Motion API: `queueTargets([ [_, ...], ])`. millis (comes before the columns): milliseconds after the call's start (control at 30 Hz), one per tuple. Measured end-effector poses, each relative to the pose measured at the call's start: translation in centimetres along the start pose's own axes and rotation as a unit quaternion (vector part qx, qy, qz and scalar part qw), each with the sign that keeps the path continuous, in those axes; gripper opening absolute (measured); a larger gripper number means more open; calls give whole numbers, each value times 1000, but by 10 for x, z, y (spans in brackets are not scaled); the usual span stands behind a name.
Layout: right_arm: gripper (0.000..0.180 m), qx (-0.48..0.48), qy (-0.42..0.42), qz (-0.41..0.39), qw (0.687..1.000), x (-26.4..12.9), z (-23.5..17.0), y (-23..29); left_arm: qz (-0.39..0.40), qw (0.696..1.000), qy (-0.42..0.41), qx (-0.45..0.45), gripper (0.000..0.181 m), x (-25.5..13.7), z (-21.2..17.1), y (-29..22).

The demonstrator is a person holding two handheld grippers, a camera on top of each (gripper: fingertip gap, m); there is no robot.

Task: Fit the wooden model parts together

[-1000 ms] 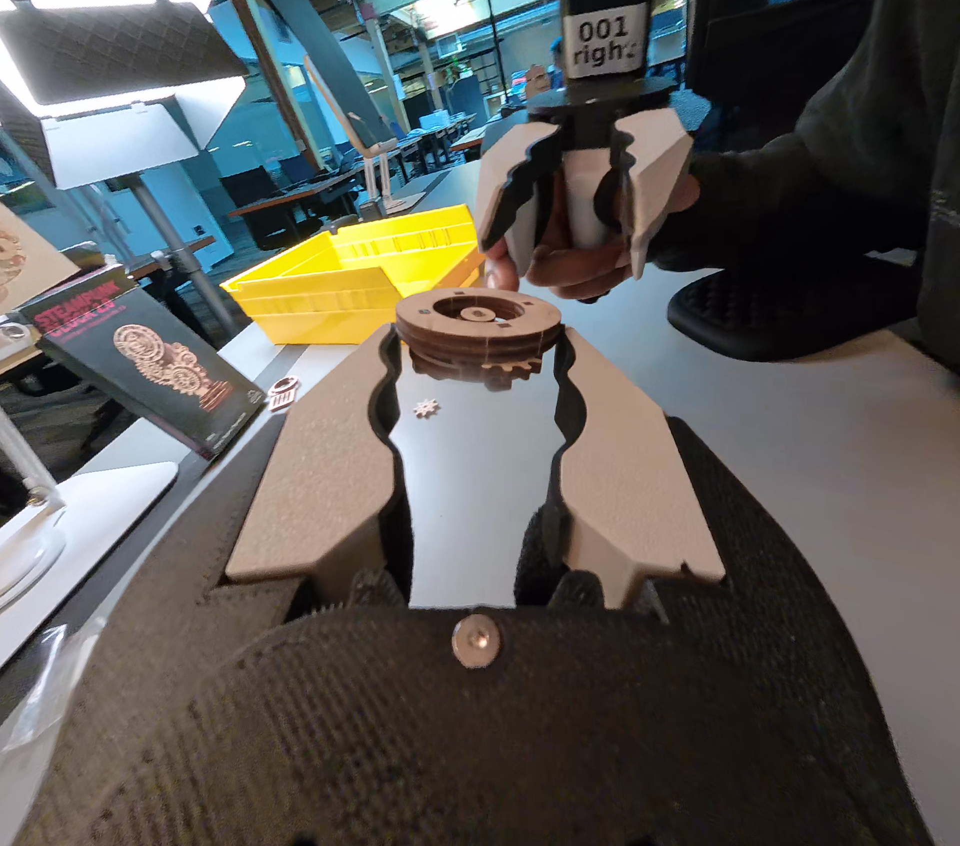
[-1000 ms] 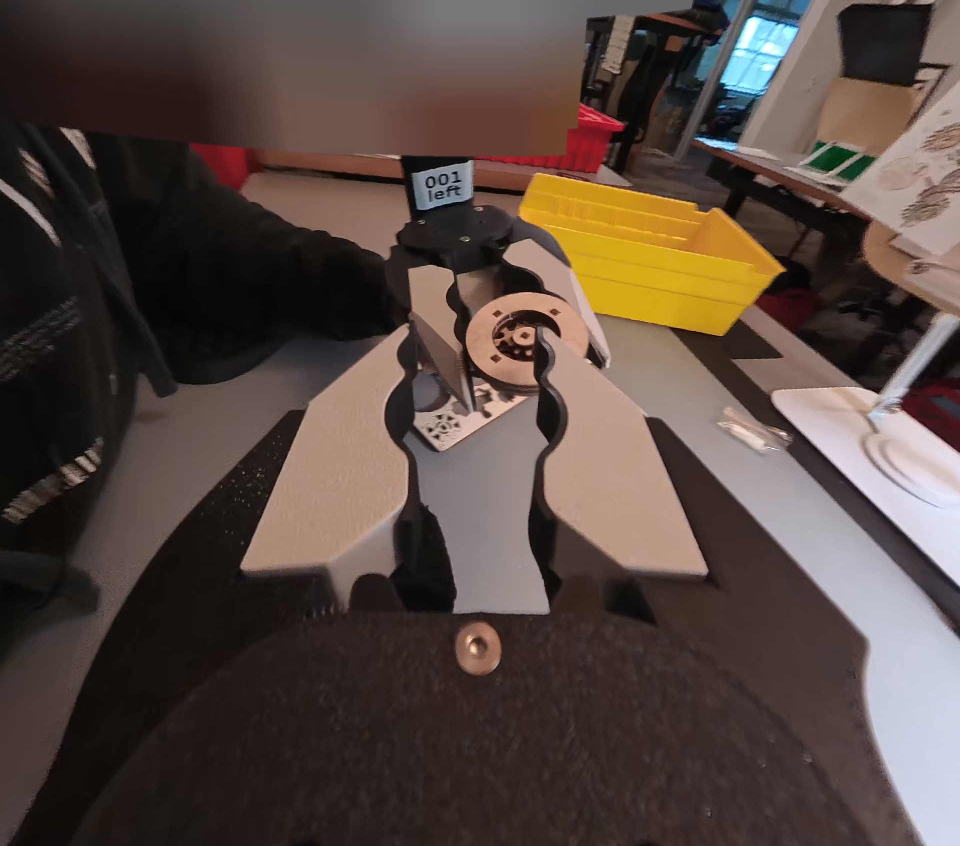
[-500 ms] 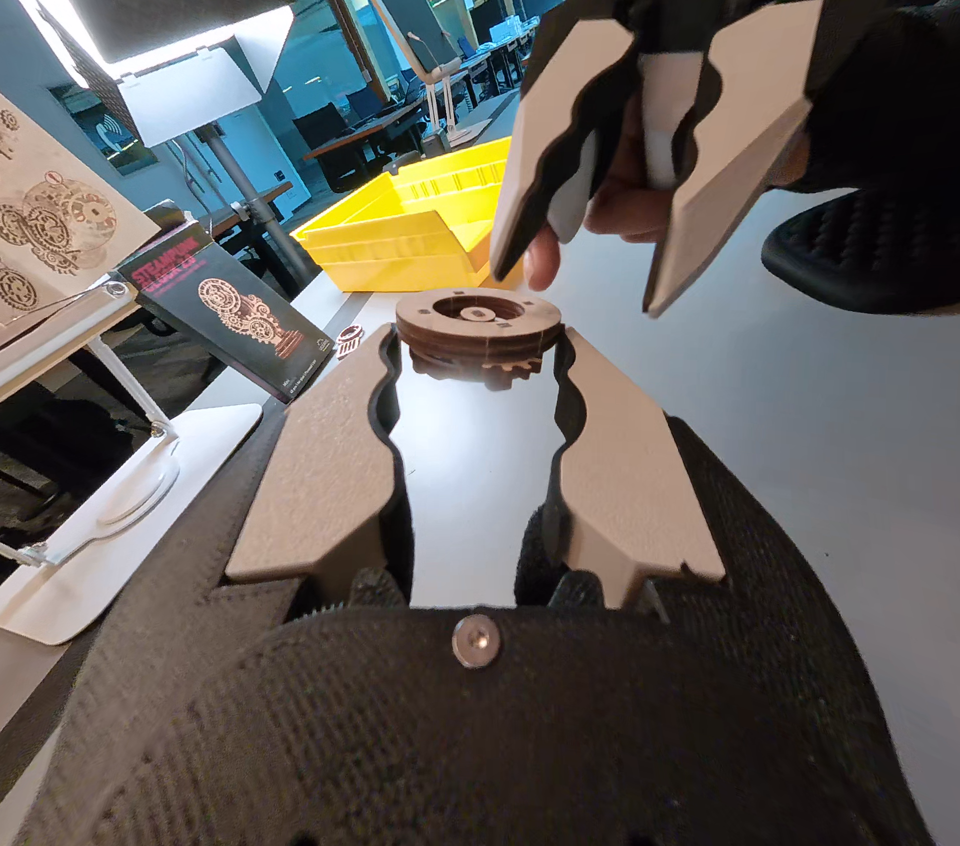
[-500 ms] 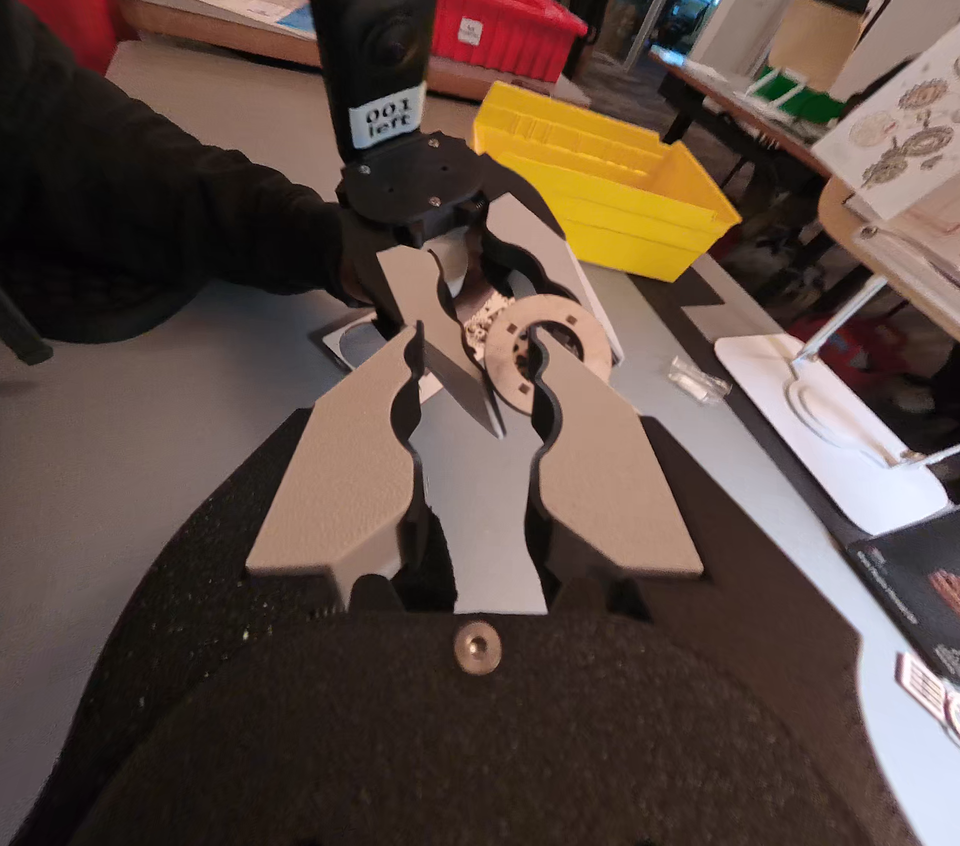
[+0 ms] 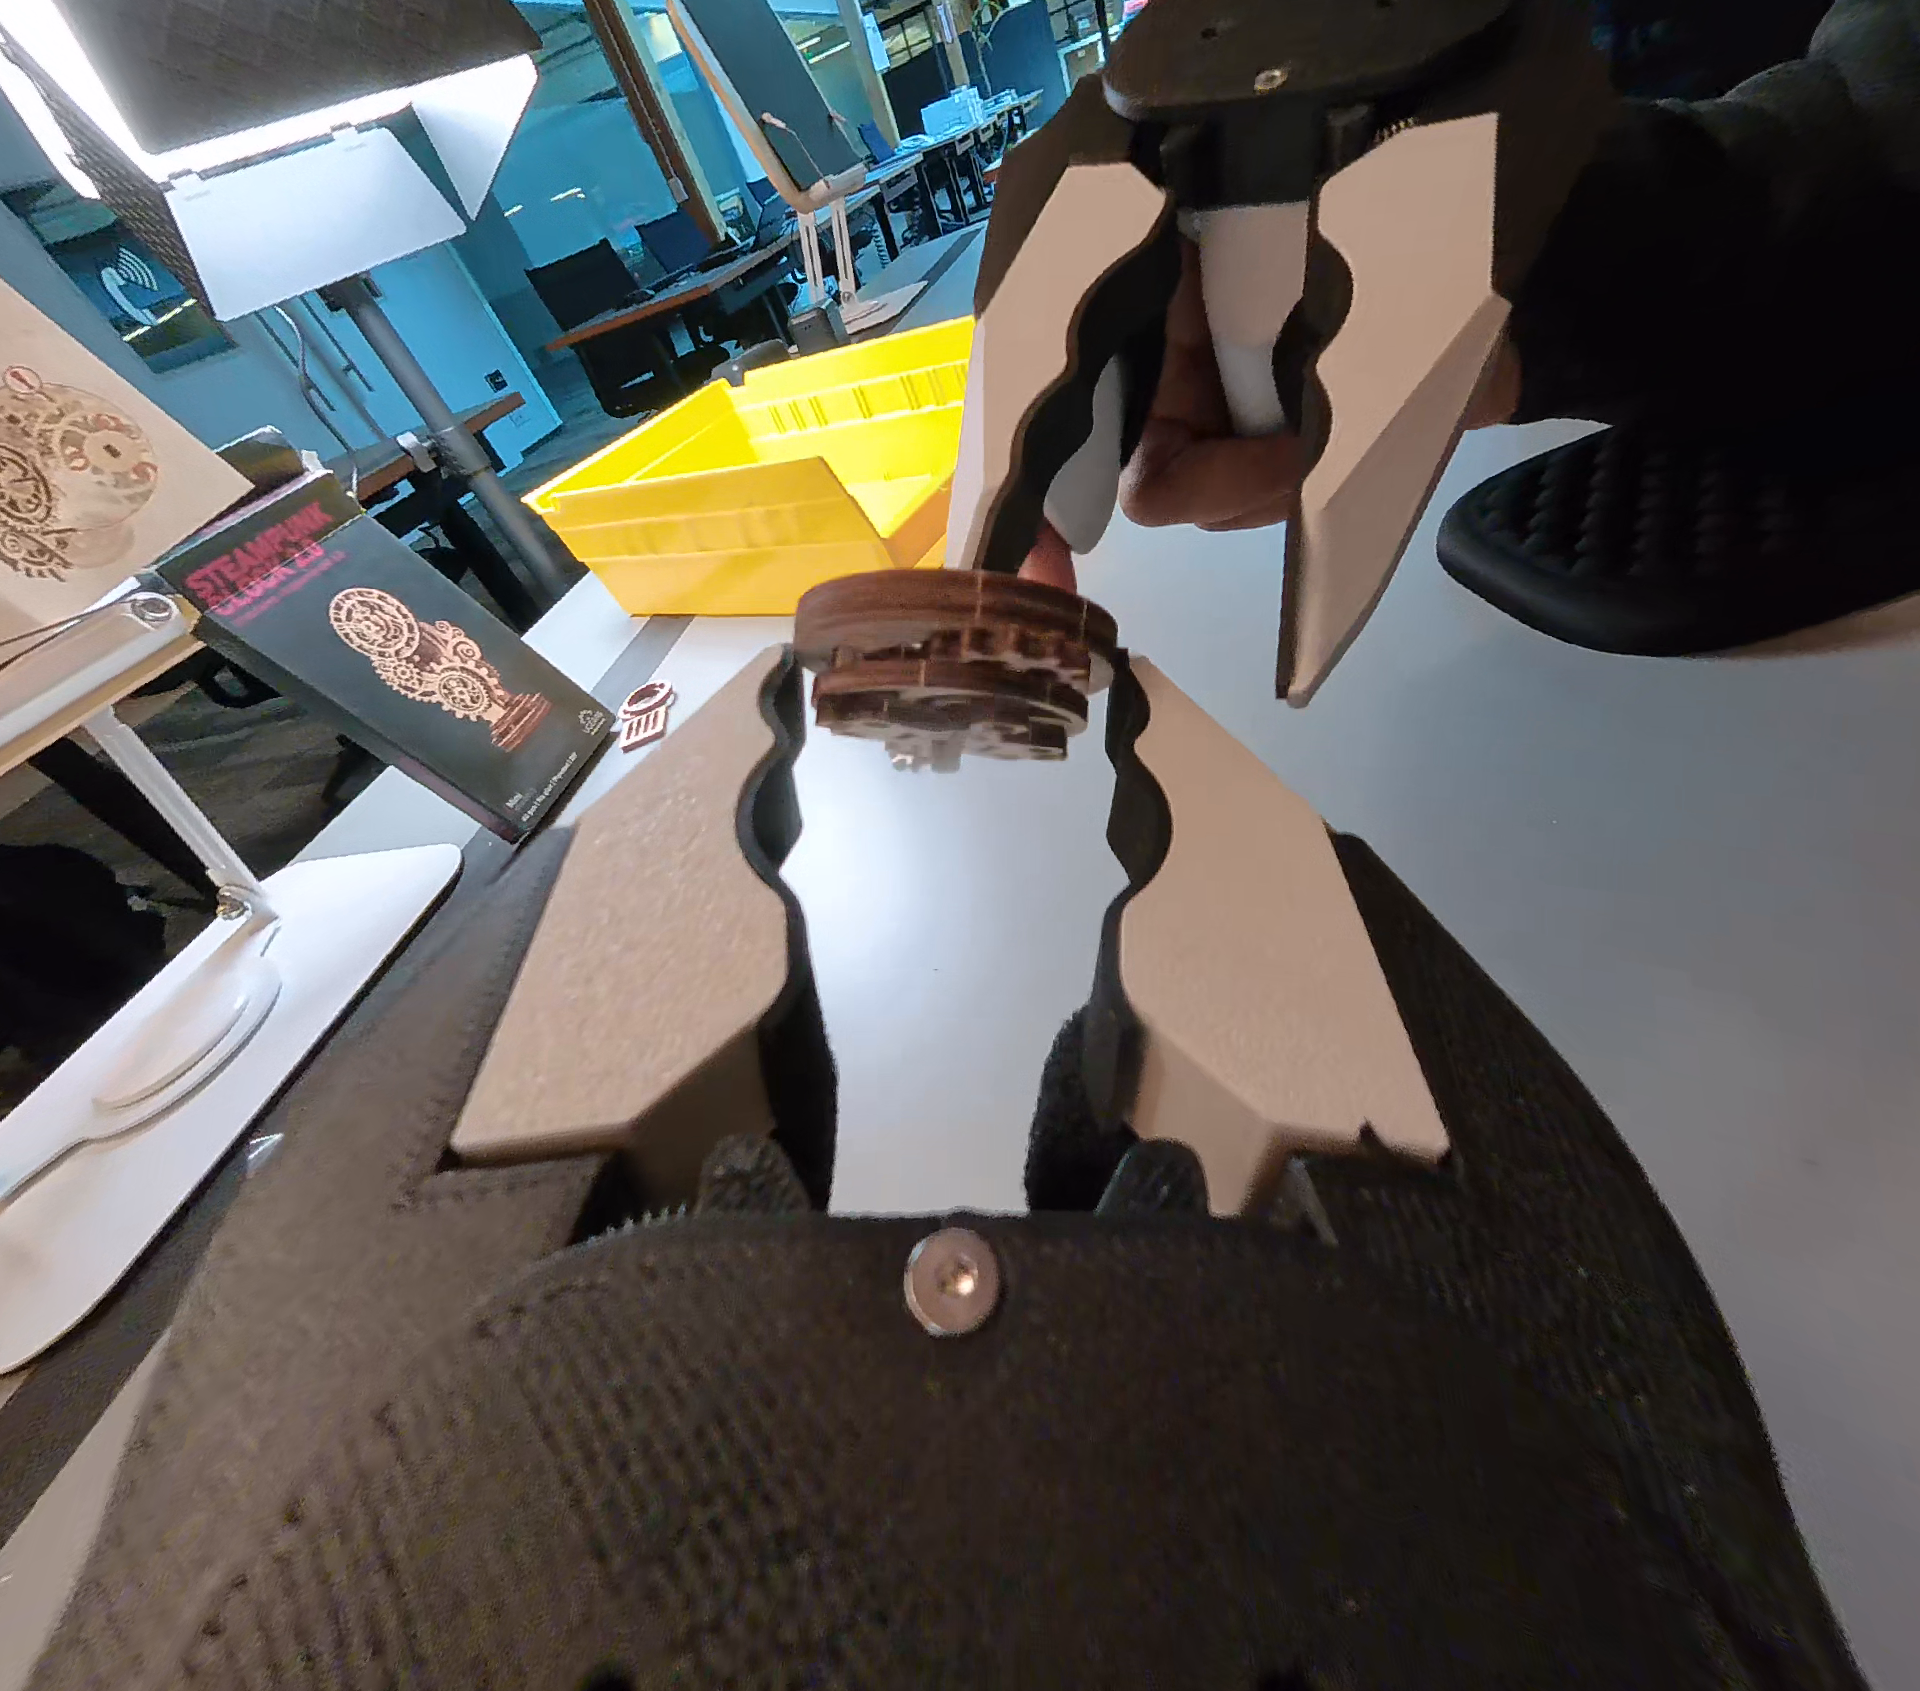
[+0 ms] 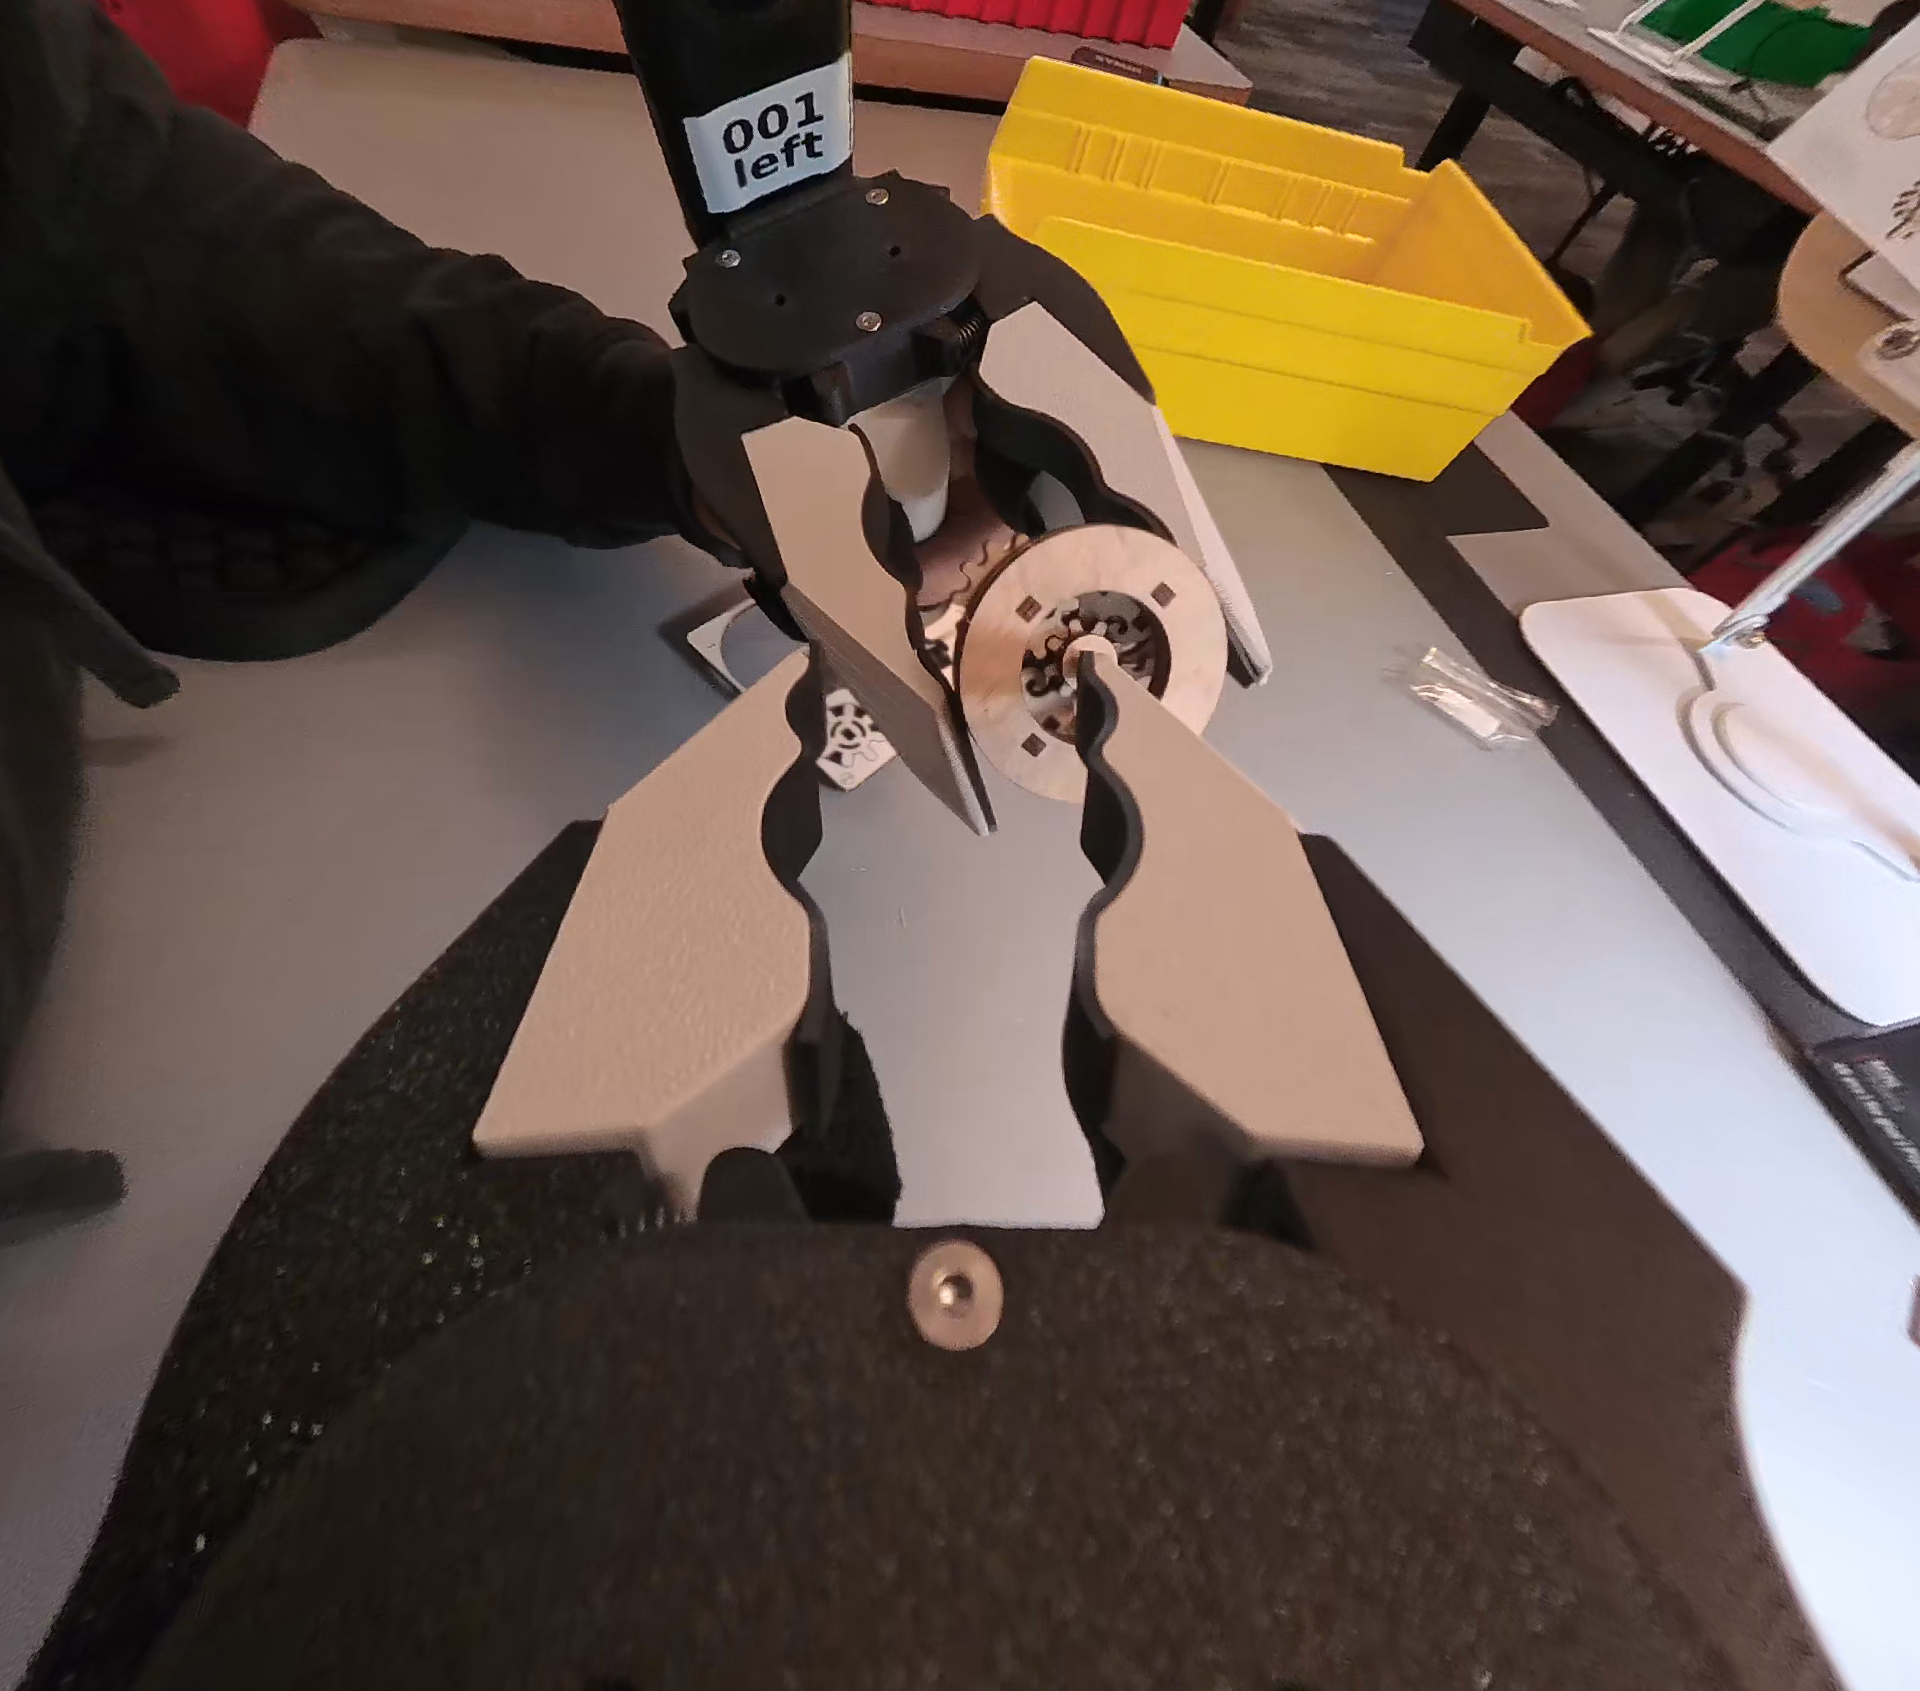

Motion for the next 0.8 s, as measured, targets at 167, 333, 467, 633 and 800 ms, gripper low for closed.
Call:
queueTargets([
  [167,46,22,-16,16,1000,-3,2,2,-13,1000,-17,-8,58,-1,4,-3],
  [333,45,10,-45,16,999,-12,18,4,-54,991,-104,-65,57,-9,25,-6],
  [467,47,26,-70,21,997,-25,28,1,-73,984,-138,-84,58,-14,33,-7],
  [633,46,152,-106,38,982,-35,23,-28,-84,983,-146,-77,58,-15,36,-11],
  [800,47,341,-120,176,915,-20,2,-29,-88,983,-147,-68,57,-15,37,-15],
])
Point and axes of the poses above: each gripper's, where its closed fingertips meet, x out along the fingers, z out of its top, y = z × x across the jaws, the point moved 1 cm from there along -x, back along the fingers, and after that the axes turned 6 degrees about y, right-handed, at the moved point
